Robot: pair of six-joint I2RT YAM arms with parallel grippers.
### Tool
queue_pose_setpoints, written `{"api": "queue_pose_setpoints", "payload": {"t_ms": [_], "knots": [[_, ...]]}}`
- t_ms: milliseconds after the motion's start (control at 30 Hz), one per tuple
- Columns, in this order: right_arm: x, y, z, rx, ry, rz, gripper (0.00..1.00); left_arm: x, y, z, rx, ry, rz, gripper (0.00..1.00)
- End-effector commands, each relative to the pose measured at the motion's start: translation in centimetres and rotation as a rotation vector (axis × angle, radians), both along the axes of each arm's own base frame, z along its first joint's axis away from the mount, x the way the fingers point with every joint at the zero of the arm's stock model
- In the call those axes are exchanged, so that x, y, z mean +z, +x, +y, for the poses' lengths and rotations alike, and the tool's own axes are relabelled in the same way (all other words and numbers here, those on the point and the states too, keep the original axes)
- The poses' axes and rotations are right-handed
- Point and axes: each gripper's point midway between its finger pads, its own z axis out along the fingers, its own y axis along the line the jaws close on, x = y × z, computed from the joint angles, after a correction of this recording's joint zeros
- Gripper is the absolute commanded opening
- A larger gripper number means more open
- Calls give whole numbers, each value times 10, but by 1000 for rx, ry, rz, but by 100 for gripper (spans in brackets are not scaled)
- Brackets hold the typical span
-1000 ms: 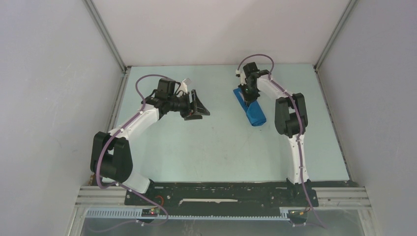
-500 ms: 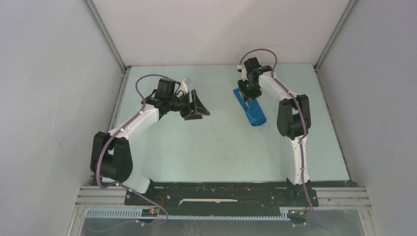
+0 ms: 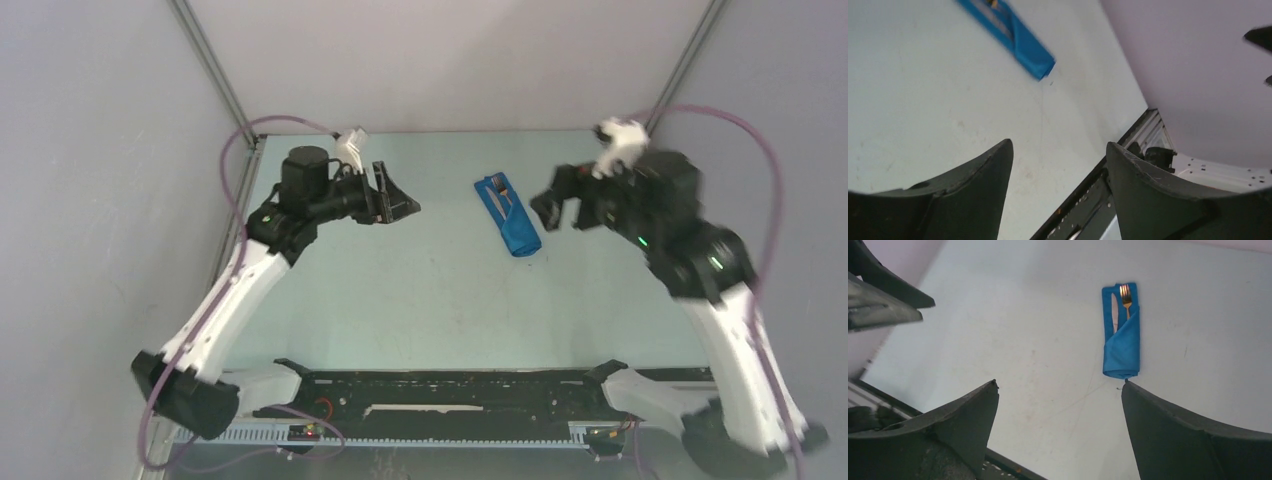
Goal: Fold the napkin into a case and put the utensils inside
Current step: Reset both arms
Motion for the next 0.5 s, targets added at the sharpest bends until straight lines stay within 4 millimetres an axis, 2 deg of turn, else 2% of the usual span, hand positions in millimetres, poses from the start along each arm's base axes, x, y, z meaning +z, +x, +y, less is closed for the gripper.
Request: {"api": "queue_pose_setpoints", "payload": {"t_ms": [0, 100, 233, 367, 467], "knots": [[23, -72, -40, -106, 130, -67, 100, 121, -32, 24, 121, -45, -351, 75], [57, -114, -67, -119, 167, -200, 100, 181, -61, 44, 178, -150, -502, 83], [98, -159, -97, -135, 196, -365, 100, 235, -94, 71, 253, -239, -618, 84], [120, -190, -121, -169, 222, -499, 100, 271, -124, 93, 291, -300, -713, 85], [128, -202, -129, -175, 232, -563, 100, 288, -140, 108, 332, -321, -775, 86]]}}
